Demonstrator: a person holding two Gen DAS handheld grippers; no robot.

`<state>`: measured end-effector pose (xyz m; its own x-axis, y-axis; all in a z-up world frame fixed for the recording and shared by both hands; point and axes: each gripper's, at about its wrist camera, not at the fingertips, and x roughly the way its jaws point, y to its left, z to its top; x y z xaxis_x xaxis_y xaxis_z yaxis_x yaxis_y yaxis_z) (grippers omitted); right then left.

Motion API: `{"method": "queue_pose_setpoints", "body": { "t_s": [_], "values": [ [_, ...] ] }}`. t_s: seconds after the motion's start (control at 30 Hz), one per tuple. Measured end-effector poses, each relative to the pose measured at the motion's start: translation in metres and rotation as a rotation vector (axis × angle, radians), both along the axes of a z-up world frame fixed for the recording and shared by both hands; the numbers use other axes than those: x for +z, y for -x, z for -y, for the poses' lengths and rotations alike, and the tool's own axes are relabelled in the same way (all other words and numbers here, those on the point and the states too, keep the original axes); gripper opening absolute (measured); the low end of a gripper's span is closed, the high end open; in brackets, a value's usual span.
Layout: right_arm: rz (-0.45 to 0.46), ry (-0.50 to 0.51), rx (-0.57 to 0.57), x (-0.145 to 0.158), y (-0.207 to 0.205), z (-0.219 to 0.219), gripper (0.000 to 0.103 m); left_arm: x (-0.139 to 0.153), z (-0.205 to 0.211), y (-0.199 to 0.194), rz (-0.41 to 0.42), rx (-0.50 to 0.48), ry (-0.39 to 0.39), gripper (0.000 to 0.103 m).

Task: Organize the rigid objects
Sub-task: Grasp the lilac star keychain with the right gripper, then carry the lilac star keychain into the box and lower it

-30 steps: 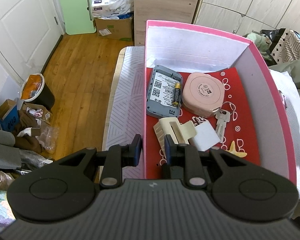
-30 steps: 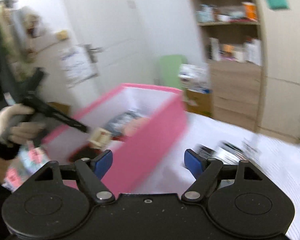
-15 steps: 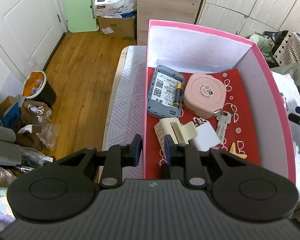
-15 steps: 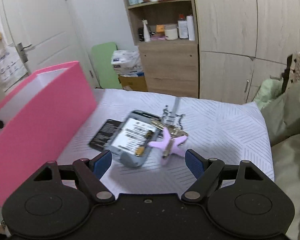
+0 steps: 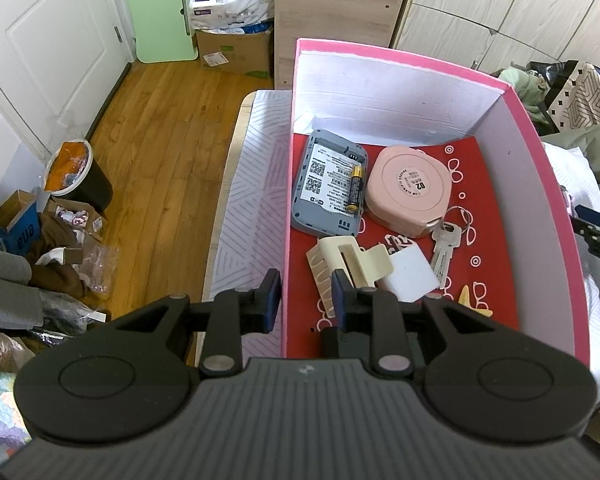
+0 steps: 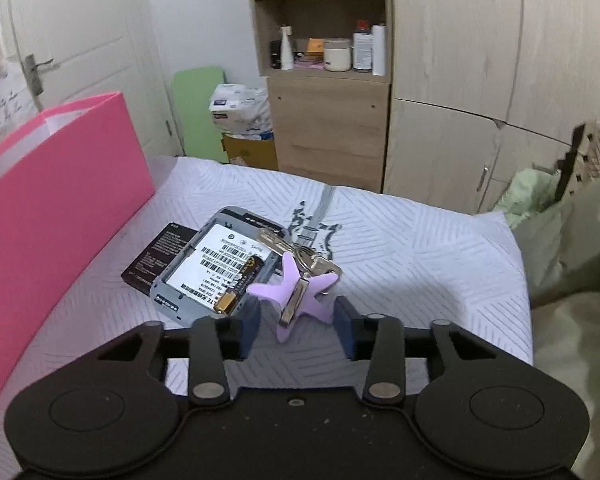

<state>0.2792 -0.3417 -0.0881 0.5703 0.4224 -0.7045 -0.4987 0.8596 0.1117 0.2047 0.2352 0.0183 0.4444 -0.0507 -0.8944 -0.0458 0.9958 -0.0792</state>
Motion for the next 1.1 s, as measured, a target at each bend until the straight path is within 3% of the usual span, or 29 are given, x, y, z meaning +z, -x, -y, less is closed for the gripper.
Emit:
{"method": "queue_pose_setpoints", "body": {
  "t_s": [0.17,0.2,0.63,0.87,1.1],
  "values": [
    [0.044,0.026,-0.005,-0.001,0.001,-0.004,0.049,0.0,-0.001,0.002,0.005,0.007,0.008,0.025],
    [0.034,0.014,0.001,0.0,0.002,-0.004,0.036,0.0,-0.001,0.001,0.004,0.008,0.008,0.025],
    [0.039,-0.076,-0.028,0.029,0.031,0.003,0.036,0.0,-0.001,0.002,0.012,0.015,0.014,0.025],
    [0.078,-0.172,0.124,0.075,0.057,-0.024,0.036,0.0,-0.003,0.001,0.009,0.025,0.026,0.025],
    [0.097,-0.206,0.364,0.125,0.051,-0.103,0.036,0.0,0.0,-0.001,-0.002,-0.011,0.005,0.025]
  ]
}}
